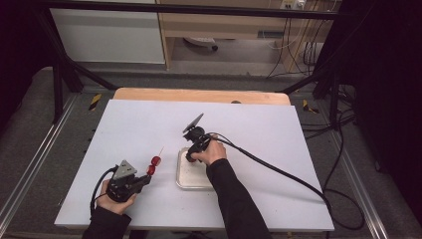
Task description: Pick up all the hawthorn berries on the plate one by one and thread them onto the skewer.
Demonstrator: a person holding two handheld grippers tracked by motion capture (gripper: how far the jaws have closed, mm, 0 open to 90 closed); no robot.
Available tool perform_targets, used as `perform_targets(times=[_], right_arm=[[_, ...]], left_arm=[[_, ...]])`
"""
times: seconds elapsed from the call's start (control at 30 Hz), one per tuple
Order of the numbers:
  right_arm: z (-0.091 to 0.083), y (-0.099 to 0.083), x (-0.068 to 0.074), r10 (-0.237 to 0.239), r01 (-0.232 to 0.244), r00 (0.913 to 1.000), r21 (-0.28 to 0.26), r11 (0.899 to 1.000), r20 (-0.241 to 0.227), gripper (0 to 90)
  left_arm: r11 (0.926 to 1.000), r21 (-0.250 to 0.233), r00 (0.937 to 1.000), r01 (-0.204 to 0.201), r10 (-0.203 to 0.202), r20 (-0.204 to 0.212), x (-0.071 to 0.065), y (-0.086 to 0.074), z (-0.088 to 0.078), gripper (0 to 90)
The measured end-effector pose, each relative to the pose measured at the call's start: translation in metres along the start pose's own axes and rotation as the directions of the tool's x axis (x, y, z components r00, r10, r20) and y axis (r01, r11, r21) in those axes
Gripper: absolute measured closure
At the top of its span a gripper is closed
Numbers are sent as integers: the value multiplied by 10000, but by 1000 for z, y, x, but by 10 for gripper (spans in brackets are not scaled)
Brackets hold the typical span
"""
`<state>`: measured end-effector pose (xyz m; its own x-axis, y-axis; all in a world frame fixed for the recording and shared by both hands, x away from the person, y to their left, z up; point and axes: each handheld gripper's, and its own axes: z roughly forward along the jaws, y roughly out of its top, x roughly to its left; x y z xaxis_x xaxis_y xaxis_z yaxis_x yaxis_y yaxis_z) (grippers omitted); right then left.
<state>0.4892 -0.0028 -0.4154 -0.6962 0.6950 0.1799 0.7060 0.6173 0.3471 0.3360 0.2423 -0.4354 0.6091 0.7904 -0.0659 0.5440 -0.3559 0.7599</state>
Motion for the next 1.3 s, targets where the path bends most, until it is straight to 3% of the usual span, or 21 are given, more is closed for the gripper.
perform_targets(times=[0.23,0.5,0.63,0.83,0.9,1.0,1.07,1.17,1.23,1.3], right_arm=[[-8,-1,2,32,-32,10000,-102,9999,9,615],[-37,-13,8,-209,198,9997,-870,9960,-114,617],[-49,-26,8,-9,-50,9992,-1485,9889,-400,618],[-58,-53,6,56,-306,9956,-2697,9625,-932,618],[-60,-62,5,178,-525,9936,-3145,9478,-1120,617],[-60,-73,2,284,-810,9899,-3887,9178,-1392,618],[-61,-81,2,417,-1094,9862,-4419,8904,-1601,617],[-61,-91,3,538,-1575,9769,-5257,8360,-2070,618],[-59,-97,4,624,-1943,9691,-5824,7893,-2387,618],[-57,-101,4,733,-2243,9625,-6147,7562,-2610,618]], left_arm=[[10000,-29,10000,8,-8,-15,-1,0,0,880],[9999,-136,10000,-24,25,67,-6,1,-1,880],[9998,-158,9999,-77,79,112,-11,2,-1,880],[9998,-104,9997,-158,160,204,-16,3,1,880],[9998,-108,9995,-185,188,237,-19,4,2,879],[9998,-132,9994,-173,177,304,-23,5,3,880],[9998,-76,9992,-209,211,352,-26,6,3,880],[9999,-109,9991,-102,106,420,-30,6,5,880],[10000,-70,9989,-51,54,470,-34,7,6,880],[10000,2,9989,-33,33,478,-37,8,7,880]])
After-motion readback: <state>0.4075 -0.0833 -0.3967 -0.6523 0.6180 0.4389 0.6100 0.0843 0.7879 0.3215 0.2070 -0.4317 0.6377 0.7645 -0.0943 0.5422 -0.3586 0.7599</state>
